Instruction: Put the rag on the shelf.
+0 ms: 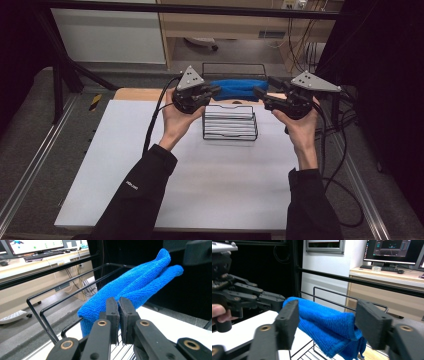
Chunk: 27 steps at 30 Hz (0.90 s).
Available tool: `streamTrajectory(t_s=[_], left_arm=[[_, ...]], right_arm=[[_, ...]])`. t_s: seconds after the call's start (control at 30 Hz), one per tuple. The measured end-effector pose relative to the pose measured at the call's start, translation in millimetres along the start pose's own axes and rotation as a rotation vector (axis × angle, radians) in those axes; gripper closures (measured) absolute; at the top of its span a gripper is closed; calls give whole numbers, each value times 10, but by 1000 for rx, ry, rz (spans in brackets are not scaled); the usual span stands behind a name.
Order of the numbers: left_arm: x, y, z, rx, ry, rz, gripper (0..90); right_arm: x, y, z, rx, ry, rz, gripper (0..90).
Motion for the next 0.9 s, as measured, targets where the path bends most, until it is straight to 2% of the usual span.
streamTrajectory(t_s=[0.17,0.23,0.33,0.47,0.6,0.7,0.9], left_arm=[[2,46,5,1,-1,8,860],[6,61,8,-1,1,7,857],[7,96,7,-6,6,20,838],[5,188,22,-41,4,83,743],[12,272,53,-68,1,109,742],[44,316,86,-83,-17,127,774],[107,356,114,-105,-35,137,768]], right_arm=[[-5,-31,61,33,-31,20,669],[23,15,79,36,-37,62,755],[66,134,91,48,-38,133,835],[101,309,93,91,-47,193,861],[137,470,83,112,-44,216,853],[175,552,74,118,-36,223,837],[225,599,74,103,-27,220,796]])
Point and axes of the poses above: each handheld gripper's, and its own axes: x roughly forward along the jaws, y roughly out of its underside, z roughly to its left, the point moved 7 cm from there along x, roughly forward along the jaws, and after that the axes turned 14 degrees about -x, right-handed, at the moved point
